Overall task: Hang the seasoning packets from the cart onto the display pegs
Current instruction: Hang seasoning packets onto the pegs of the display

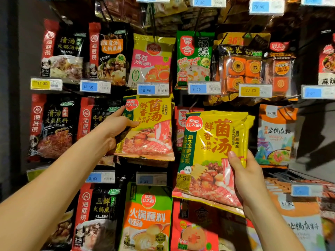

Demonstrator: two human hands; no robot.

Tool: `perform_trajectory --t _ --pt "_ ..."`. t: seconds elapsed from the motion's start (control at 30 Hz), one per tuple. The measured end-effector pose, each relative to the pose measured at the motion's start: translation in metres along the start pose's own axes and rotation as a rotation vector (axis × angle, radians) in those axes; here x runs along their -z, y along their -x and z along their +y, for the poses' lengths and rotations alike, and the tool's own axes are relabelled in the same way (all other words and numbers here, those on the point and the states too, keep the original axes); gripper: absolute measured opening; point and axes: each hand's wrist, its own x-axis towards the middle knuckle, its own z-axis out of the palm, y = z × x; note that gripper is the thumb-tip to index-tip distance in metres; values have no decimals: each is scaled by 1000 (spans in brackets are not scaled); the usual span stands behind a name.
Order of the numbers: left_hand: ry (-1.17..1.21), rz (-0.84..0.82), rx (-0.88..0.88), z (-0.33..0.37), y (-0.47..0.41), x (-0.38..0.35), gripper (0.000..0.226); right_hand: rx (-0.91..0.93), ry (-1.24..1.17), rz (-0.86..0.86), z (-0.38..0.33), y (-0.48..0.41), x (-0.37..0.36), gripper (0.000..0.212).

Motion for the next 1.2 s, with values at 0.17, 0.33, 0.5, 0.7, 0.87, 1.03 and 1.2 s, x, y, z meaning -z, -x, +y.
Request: perform_trajectory --t 0.17,0.33,0.5,0.7,0.87,1.03,1.2 --pt "-29 -31 -4 -1 -2 -2 89 -9 17 -6 1 0 -2 21" --pt "-80 -47 -6 2 -5 -3 91 -17 20 -3 1 -1 -3 23" --pt "-77 -37 3 -4 -2 -4 90 -13 19 5 2 -2 -2 24" --pt "17 -7 -42 -14 3 -12 88 -21 24 -5 5 -2 -4 26" --pt "-48 8 -148 -27 10 -13 87 -12 27 -17 6 -2 -5 17" --pt "-64 19 -197 -31 10 -11 87 -19 31 -9 12 -4 -6 18" --pt "-87 -19 -200 -29 0 -8 86 -25 22 -5 17 -5 -6 19"
